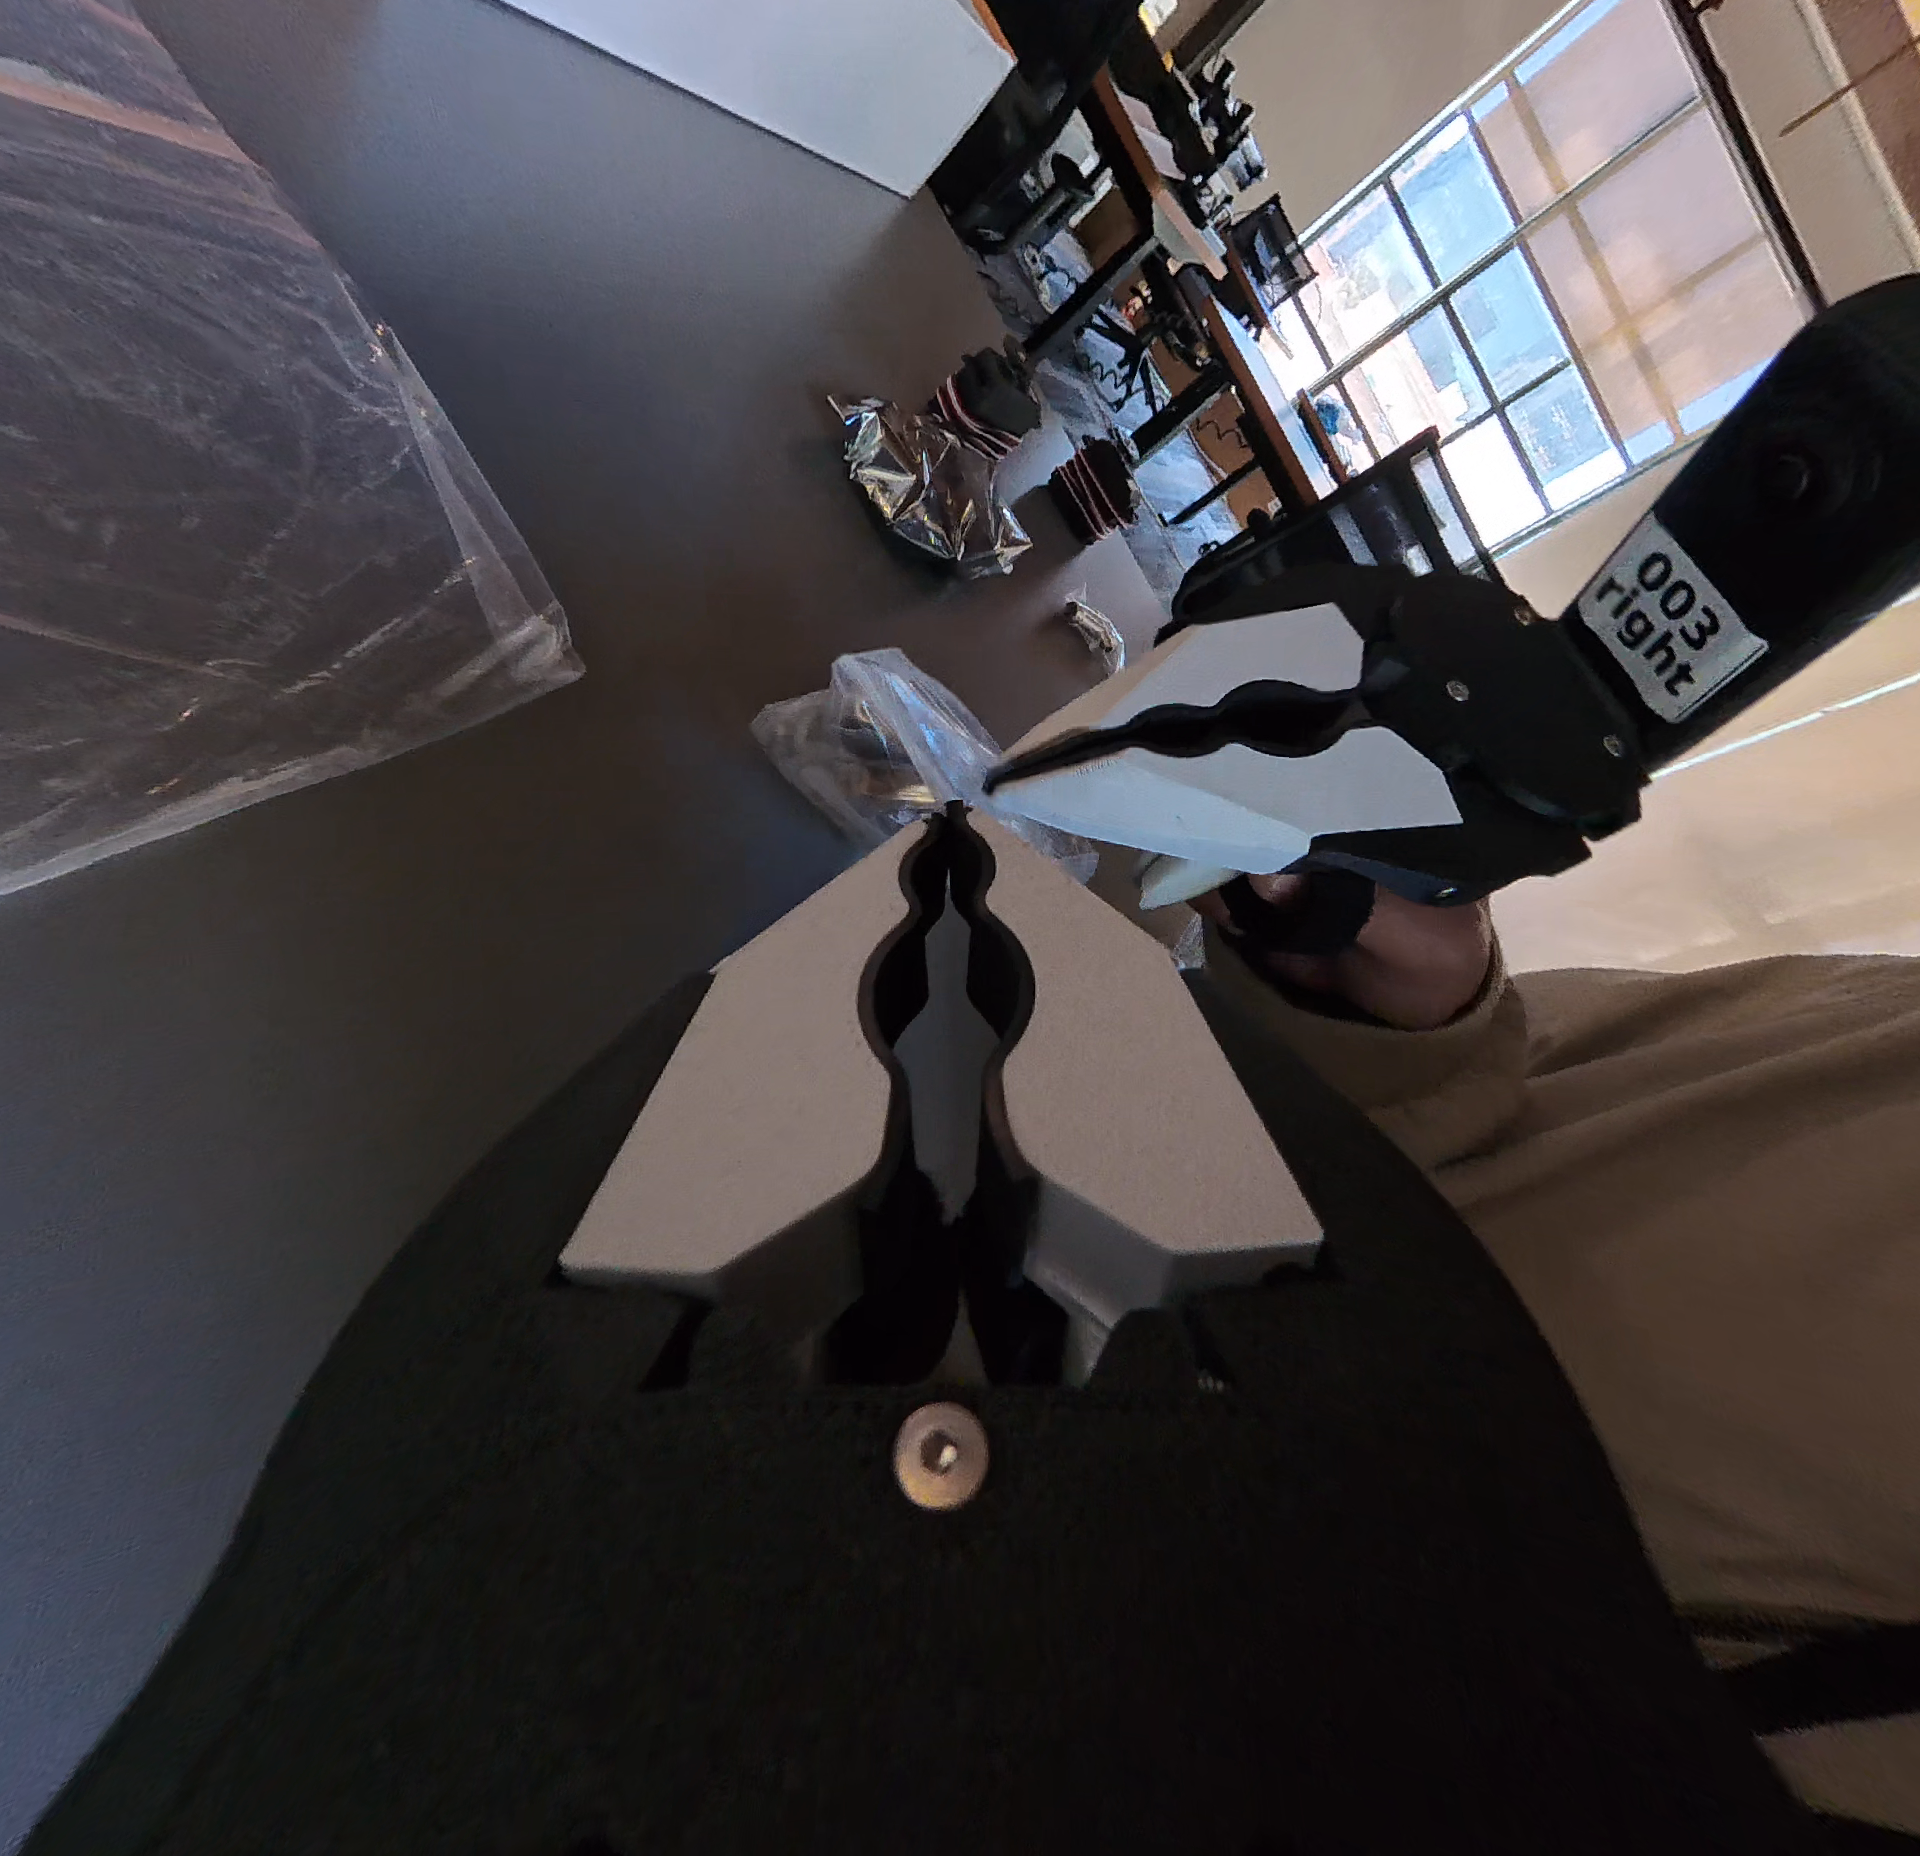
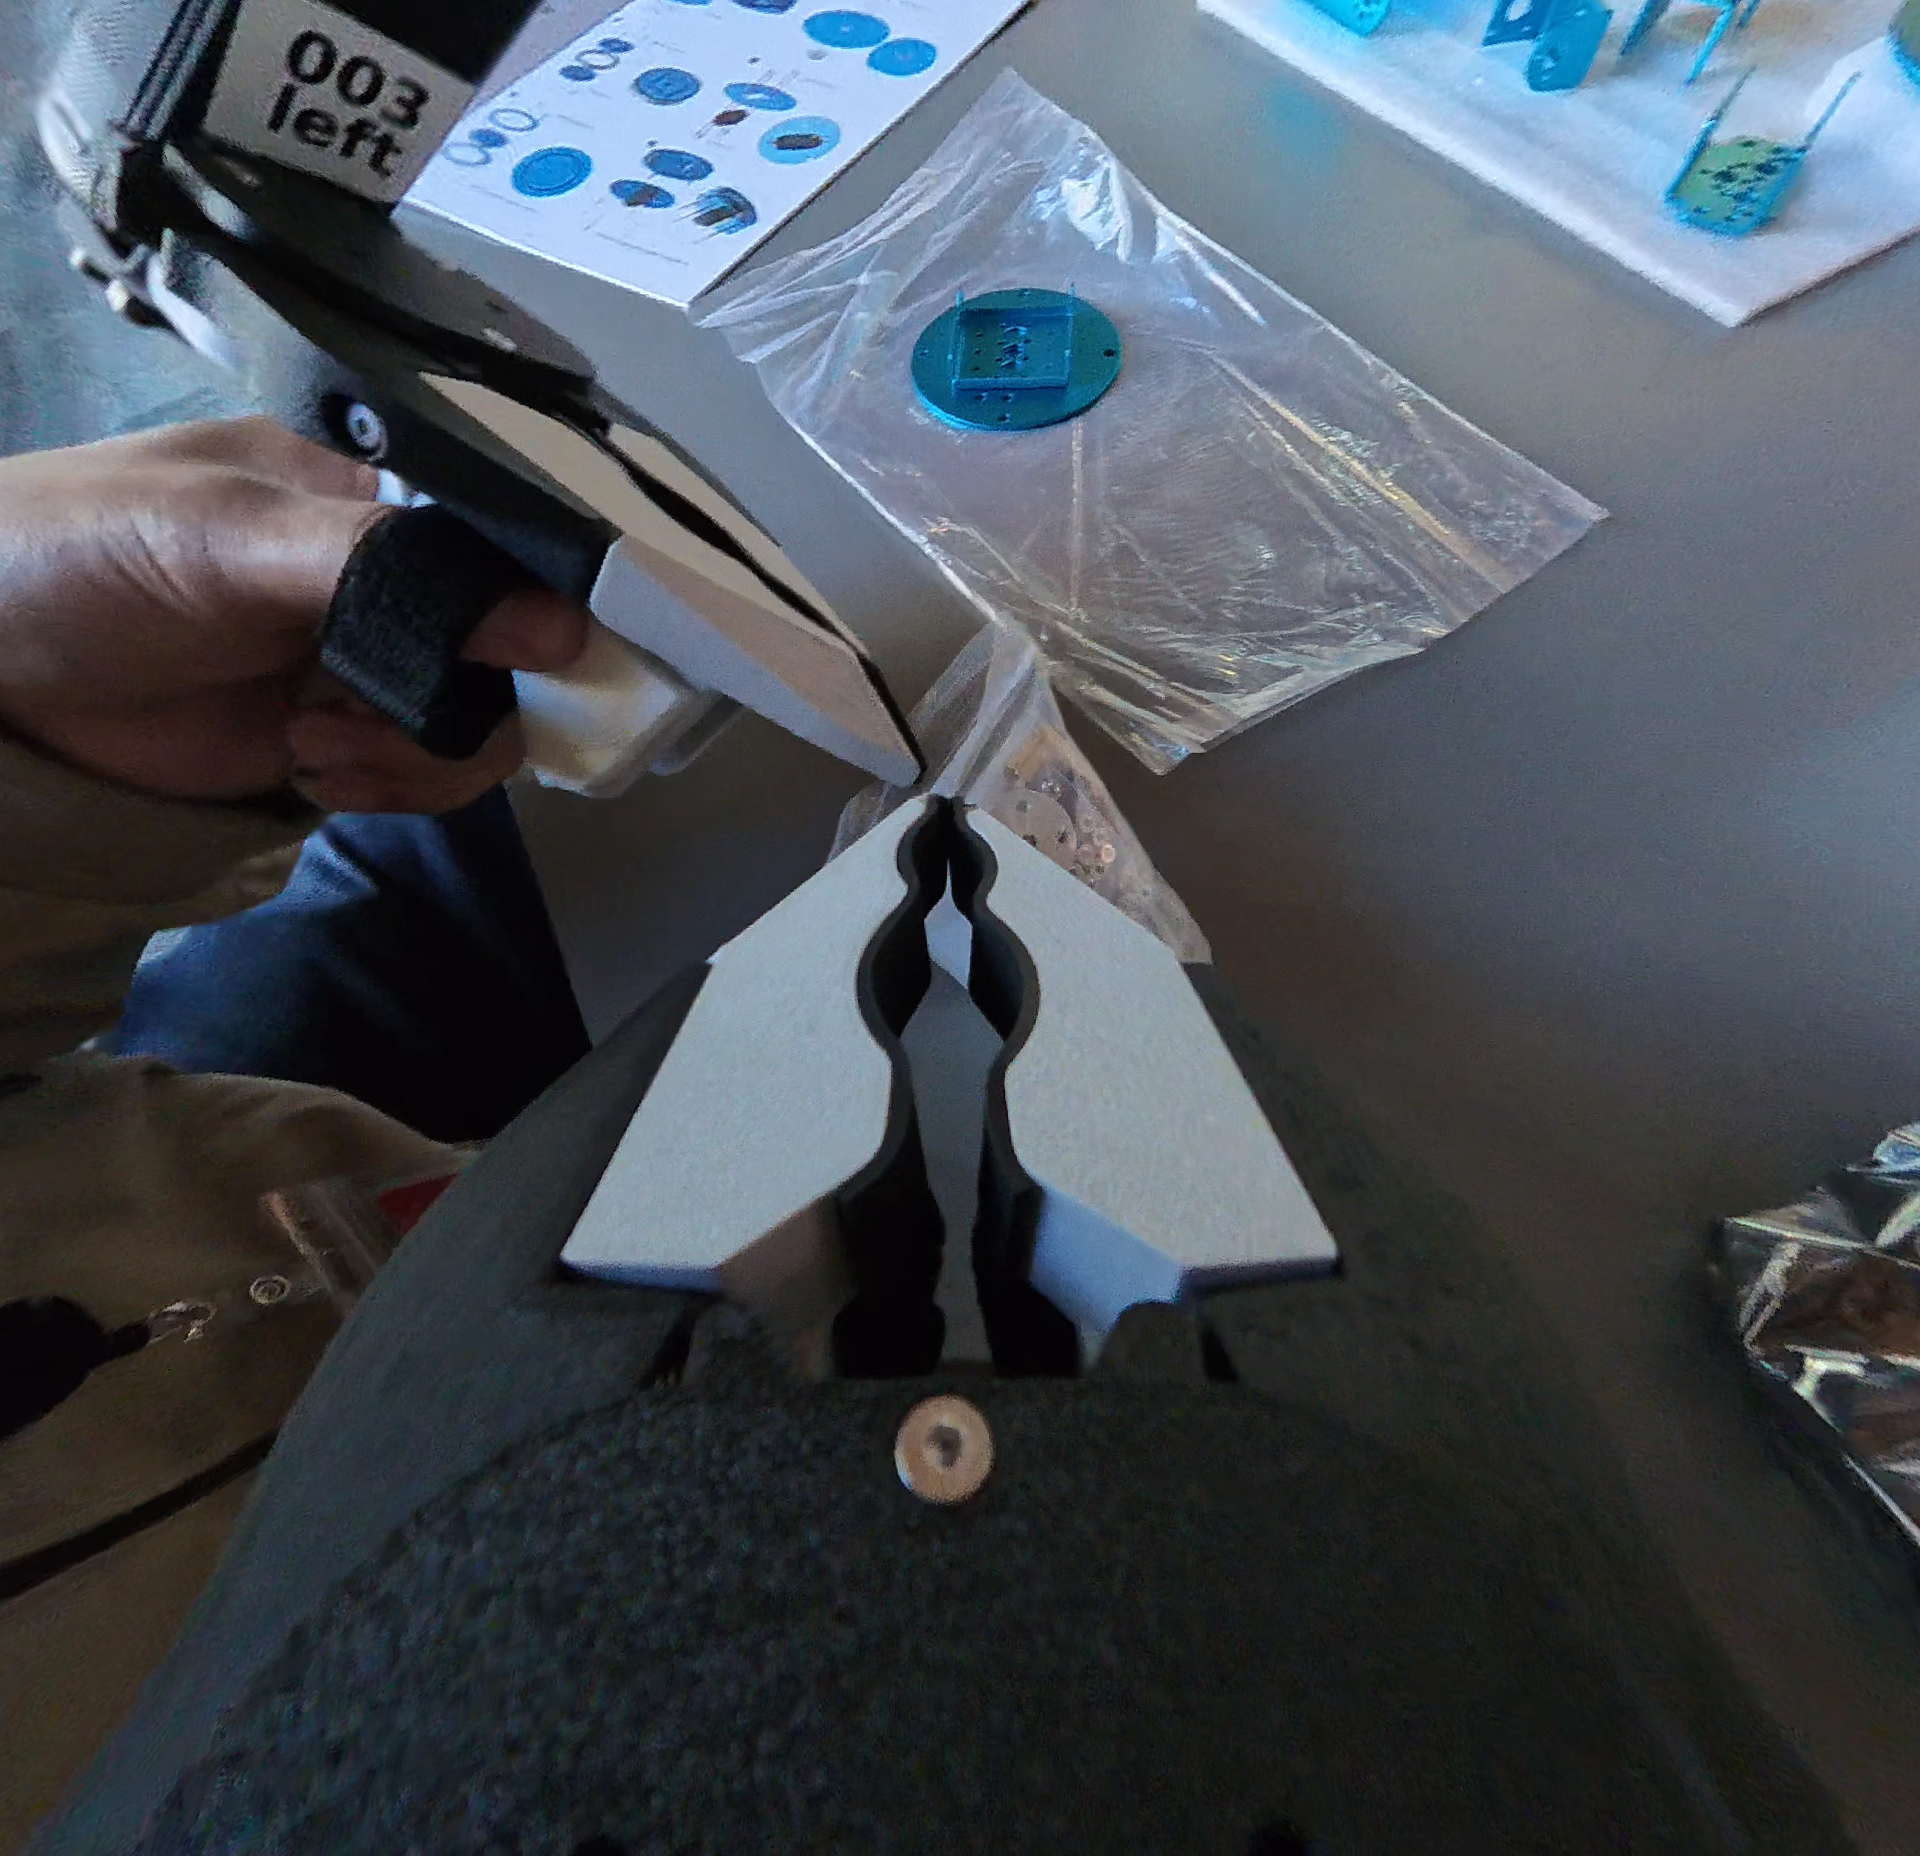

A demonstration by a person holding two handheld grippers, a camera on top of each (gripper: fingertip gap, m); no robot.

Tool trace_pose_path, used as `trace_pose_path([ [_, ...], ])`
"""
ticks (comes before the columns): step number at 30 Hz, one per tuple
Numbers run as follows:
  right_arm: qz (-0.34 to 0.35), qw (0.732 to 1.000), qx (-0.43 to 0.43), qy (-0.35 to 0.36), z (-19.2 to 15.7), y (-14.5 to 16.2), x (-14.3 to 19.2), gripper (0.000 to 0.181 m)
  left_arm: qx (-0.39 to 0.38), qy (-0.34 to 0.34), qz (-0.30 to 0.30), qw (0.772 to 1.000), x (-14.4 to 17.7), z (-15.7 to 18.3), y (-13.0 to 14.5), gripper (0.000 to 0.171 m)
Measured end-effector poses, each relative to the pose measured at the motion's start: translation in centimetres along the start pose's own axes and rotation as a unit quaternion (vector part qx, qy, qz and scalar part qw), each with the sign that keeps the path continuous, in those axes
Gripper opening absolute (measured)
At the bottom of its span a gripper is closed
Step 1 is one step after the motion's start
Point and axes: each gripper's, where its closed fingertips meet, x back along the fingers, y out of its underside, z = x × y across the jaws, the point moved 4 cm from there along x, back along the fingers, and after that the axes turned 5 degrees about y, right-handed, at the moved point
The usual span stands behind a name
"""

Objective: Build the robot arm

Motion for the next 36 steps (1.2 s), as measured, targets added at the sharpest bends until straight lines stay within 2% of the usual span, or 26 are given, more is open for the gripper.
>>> trace_pose_path([
  [4, 0.011, 1.000, -0.018, 0.011, 0.0, -0.2, 0.4, 0.000, -0.004, 0.005, 0.015, 1.000, 0.3, 0.6, 0.1, 0.000],
  [10, -0.023, 0.996, -0.057, -0.072, 0.1, -0.5, 1.1, 0.000, -0.036, -0.006, 0.004, 0.999, -0.1, 1.8, 0.3, 0.000],
  [15, -0.050, 0.994, -0.027, -0.091, -0.1, -0.8, 0.7, 0.013, -0.035, -0.003, 0.004, 0.999, -0.1, 1.8, 0.7, 0.000],
  [19, -0.072, 0.993, 0.004, -0.093, -0.6, -0.4, 0.0, 0.001, -0.043, -0.008, 0.002, 0.999, 0.2, 1.6, 1.0, 0.000],
  [23, -0.085, 0.992, 0.014, -0.092, -0.5, -0.3, -0.2, 0.000, -0.048, -0.014, -0.001, 0.999, 0.3, 1.3, 1.4, 0.000],
  [26, -0.067, 0.995, 0.026, -0.063, -0.1, -0.9, 0.1, 0.000, -0.035, -0.017, 0.021, 0.999, 0.6, 0.8, 1.1, 0.000],
  [27, -0.063, 0.997, 0.042, -0.033, 0.0, -1.1, 0.1, 0.000, -0.024, -0.022, 0.025, 0.999, 0.6, 0.4, 1.2, 0.000],
  [29, -0.024, 0.985, 0.084, 0.146, 4.0, -2.3, 1.9, 0.000, -0.033, -0.089, 0.024, 0.995, 1.4, -1.8, 1.7, 0.000],
  [30, -0.009, 0.990, 0.045, 0.132, 4.7, -2.8, 3.1, 0.000, -0.013, -0.086, 0.035, 0.996, 2.0, -2.4, 2.0, 0.000],
  [31, 0.009, 0.997, -0.003, 0.076, 4.3, -3.2, 3.8, 0.000, 0.006, -0.067, 0.045, 0.997, 2.3, -2.2, 2.2, 0.000],
  [33, 0.001, 0.995, 0.022, 0.097, 4.5, -2.9, 4.3, 0.000, -0.013, -0.062, 0.044, 0.997, 2.2, -1.3, 2.2, 0.000],
  [36, -0.044, 0.999, 0.009, -0.012, 1.5, -1.8, 2.6, 0.000, -0.040, -0.039, 0.040, 0.998, 1.0, 0.6, 1.4, 0.000],
])
